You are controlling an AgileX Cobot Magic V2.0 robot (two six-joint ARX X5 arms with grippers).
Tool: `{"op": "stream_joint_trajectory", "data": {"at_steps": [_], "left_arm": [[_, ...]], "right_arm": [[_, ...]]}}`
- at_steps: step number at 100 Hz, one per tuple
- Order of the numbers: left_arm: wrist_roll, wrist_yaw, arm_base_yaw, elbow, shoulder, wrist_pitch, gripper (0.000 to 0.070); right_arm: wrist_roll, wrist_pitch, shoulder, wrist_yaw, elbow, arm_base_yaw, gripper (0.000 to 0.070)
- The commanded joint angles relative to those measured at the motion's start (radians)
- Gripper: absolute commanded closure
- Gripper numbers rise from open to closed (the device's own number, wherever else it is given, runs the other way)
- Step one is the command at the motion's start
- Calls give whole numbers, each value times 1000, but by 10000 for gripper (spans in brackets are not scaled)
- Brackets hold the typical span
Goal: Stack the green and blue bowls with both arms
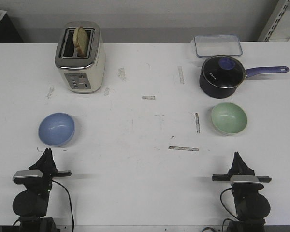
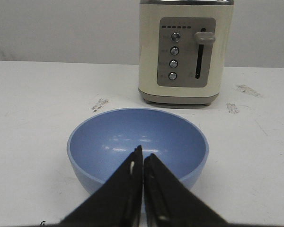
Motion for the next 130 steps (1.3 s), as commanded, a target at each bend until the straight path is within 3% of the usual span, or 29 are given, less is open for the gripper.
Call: {"op": "stream_joint_trajectory", "data": {"at_steps": [1, 24, 43, 51, 68, 91, 97, 119, 130], "left_arm": [[-2, 1, 0, -18, 0, 11, 699], [-2, 1, 0, -18, 0, 11, 699], [-2, 1, 0, -18, 0, 12, 699], [-2, 1, 0, -18, 0, 11, 699], [-2, 1, 0, -18, 0, 12, 699], [-2, 1, 0, -18, 0, 11, 699], [-2, 1, 0, -18, 0, 11, 699], [-2, 1, 0, -18, 0, 11, 699], [-2, 1, 0, -18, 0, 11, 699]], "right_arm": [[5, 18, 1, 4, -2, 1, 700], [29, 39, 0, 0, -2, 1, 700], [31, 309, 1, 5, 19, 1, 700], [31, 347, 3, 12, 85, 1, 700], [27, 249, 131, 13, 342, 1, 700], [24, -80, 505, 11, 757, 1, 686], [25, -158, 606, 10, 845, 1, 638], [24, -361, 926, 3, 1051, -26, 262], [17, -386, 1043, 0, 1065, -74, 172]]}}
